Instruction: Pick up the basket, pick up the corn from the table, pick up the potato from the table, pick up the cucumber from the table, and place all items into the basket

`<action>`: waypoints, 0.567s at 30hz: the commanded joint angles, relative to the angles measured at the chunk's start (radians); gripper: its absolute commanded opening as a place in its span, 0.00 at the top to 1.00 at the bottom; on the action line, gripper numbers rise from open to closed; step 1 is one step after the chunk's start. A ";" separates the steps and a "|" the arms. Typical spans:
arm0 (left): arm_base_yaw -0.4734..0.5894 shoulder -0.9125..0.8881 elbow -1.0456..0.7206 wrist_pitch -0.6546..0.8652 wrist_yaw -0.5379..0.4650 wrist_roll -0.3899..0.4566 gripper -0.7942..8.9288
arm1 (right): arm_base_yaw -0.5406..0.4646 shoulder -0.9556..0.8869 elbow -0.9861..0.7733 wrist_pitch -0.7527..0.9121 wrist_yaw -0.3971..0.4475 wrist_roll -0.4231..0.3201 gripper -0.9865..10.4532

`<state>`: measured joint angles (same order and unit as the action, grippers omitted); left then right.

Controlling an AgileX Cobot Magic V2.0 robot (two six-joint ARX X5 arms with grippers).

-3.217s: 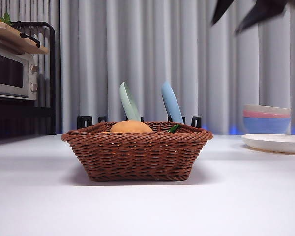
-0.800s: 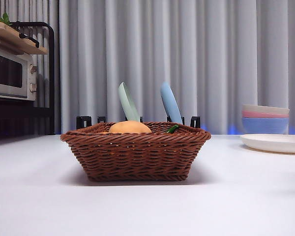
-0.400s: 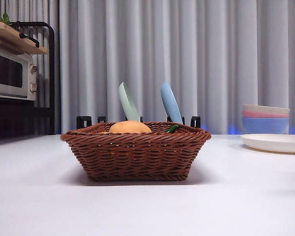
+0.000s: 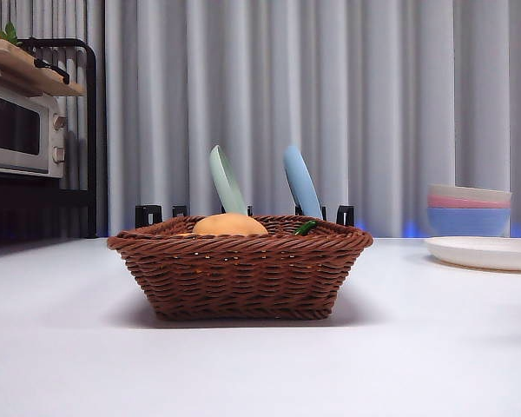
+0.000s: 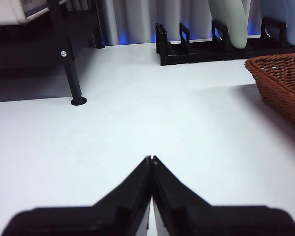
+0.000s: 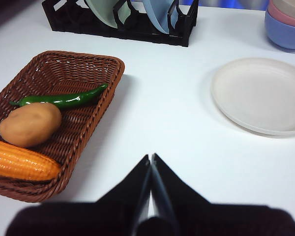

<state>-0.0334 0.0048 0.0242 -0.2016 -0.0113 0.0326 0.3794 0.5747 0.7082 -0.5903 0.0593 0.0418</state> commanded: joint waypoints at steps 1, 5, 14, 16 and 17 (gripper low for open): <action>0.002 -0.001 -0.010 -0.003 0.005 -0.006 0.92 | 0.001 -0.001 -0.002 0.006 0.012 0.012 0.91; 0.002 -0.001 -0.010 -0.003 0.005 -0.006 0.92 | -0.001 -0.014 -0.002 0.003 0.154 0.010 0.91; 0.002 -0.001 -0.010 -0.003 0.005 -0.006 0.92 | -0.143 -0.179 -0.118 0.001 0.281 0.047 0.91; 0.002 -0.001 -0.010 -0.003 0.005 -0.006 0.92 | -0.173 -0.231 -0.171 0.007 0.281 0.108 0.91; 0.002 -0.001 -0.010 -0.002 0.005 -0.006 0.92 | -0.190 -0.259 -0.198 0.010 0.283 0.136 0.91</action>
<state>-0.0334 0.0048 0.0242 -0.2016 -0.0109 0.0326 0.1989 0.3359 0.5365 -0.5900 0.3408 0.1081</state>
